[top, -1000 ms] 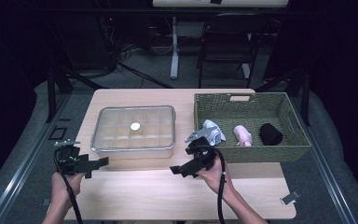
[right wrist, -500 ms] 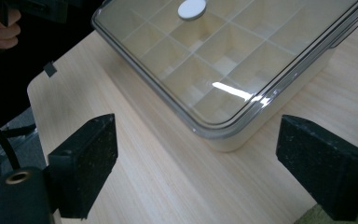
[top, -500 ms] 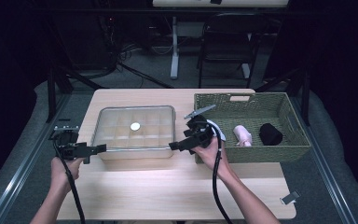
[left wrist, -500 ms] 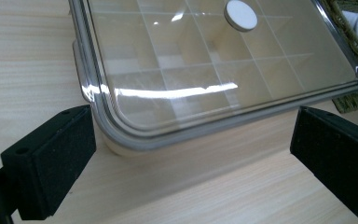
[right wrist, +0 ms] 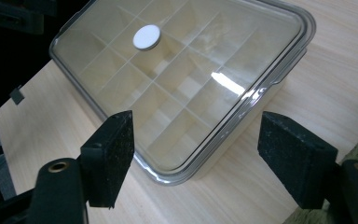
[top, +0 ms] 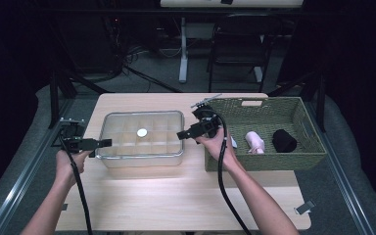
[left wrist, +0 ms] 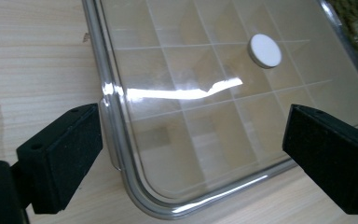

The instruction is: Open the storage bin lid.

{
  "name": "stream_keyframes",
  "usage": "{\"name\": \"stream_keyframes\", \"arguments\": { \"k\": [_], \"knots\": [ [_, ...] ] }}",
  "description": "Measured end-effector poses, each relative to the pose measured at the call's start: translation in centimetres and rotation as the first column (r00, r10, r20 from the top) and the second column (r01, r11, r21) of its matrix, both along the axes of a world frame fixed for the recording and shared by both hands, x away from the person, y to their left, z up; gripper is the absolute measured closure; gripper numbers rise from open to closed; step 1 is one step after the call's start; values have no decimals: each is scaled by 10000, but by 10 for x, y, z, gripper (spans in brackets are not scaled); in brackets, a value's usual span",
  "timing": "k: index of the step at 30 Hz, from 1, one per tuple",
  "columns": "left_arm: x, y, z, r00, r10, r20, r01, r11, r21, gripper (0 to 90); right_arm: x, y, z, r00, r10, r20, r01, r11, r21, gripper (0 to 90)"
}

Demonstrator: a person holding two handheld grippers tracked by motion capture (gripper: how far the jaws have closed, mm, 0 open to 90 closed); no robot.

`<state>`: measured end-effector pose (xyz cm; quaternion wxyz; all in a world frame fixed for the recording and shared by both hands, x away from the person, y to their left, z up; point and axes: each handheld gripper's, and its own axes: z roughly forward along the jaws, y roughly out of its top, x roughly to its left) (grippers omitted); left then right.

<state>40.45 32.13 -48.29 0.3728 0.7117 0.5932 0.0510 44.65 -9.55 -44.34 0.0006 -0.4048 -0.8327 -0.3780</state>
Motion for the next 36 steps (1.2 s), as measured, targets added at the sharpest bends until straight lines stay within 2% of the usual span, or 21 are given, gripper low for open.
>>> {"name": "stream_keyframes", "arguments": {
  "k": [6,10,15,18,22,24,27,30,31,33,34,36],
  "knots": [
    [7,4,-7,9995,150,-260,-149,9999,72,110,15,8,-10,9989,-275,-389,267,9994,-218,339],
    [12,7,-11,9991,196,-383,-192,9998,96,139,18,12,-14,9980,-347,-520,334,9991,-270,362],
    [20,9,-15,9980,312,-551,-296,9991,298,172,23,16,-17,9956,-636,-682,592,9961,-659,407],
    [24,10,-16,9976,360,-591,-345,9991,266,213,27,19,-17,9943,-724,-777,659,9944,-828,426],
    [29,10,-18,9969,341,-706,-315,9988,380,236,32,23,-20,9907,-957,-970,878,9927,-825,440],
    [30,10,-19,9965,361,-751,-330,9986,425,252,36,24,-22,9903,-899,-1060,794,9919,-989,449],
    [33,10,-20,9961,360,-804,-326,9986,425,284,41,26,-29,9855,-1096,-1296,968,9901,-1011,468],
    [36,10,-20,9958,315,-863,-278,9987,437,300,45,26,-31,9835,-1049,-1474,861,9880,-1285,475],
    [37,9,-20,9957,288,-881,-247,9986,473,313,45,27,-32,9817,-1183,-1493,1019,9884,-1129,482],
    [40,9,-20,9955,274,-906,-232,9986,472,332,48,29,-31,9814,-1160,-1528,963,9867,-1306,491],
    [41,9,-20,9952,296,-936,-249,9984,508,351,49,31,-30,9771,-1237,-1730,987,9843,-1460,497],
    [42,9,-19,9949,233,-979,-186,9986,487,355,51,32,-30,9763,-1175,-1820,897,9840,-1542,498]
  ]
}}
